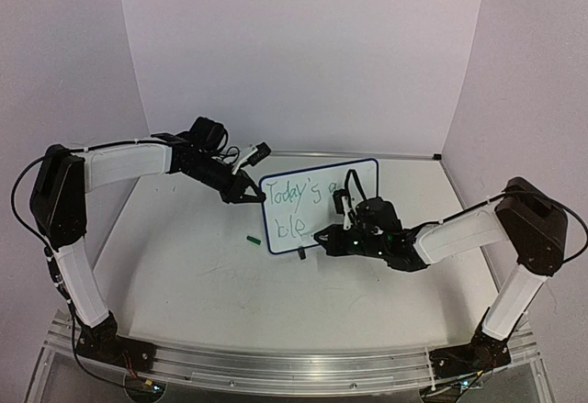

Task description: Write a sentence on the whiteboard

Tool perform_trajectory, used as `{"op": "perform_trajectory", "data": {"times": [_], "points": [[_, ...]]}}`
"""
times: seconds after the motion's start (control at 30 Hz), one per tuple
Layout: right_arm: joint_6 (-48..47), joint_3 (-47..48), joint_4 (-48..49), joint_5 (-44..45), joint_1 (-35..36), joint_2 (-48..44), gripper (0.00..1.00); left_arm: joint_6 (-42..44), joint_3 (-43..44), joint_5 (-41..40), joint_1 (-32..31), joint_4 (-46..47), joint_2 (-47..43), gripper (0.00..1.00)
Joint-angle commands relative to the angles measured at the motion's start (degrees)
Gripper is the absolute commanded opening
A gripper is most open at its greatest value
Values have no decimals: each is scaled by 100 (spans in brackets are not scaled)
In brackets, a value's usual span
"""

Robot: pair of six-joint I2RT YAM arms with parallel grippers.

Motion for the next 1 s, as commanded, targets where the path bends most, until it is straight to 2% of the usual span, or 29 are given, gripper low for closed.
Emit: {"op": "perform_trajectory", "data": {"times": [0.0, 0.4, 0.97], "points": [[69, -82, 113, 279, -15, -43, 0, 184, 33, -282, -17, -152, -167, 0], [-44, -256, 84, 506, -11, -782, 0, 189, 33, -281, -20, -155, -176, 0], [-61, -73, 49, 757, -72, -621, 0, 189, 23, -290, -21, -153, -174, 0]]}}
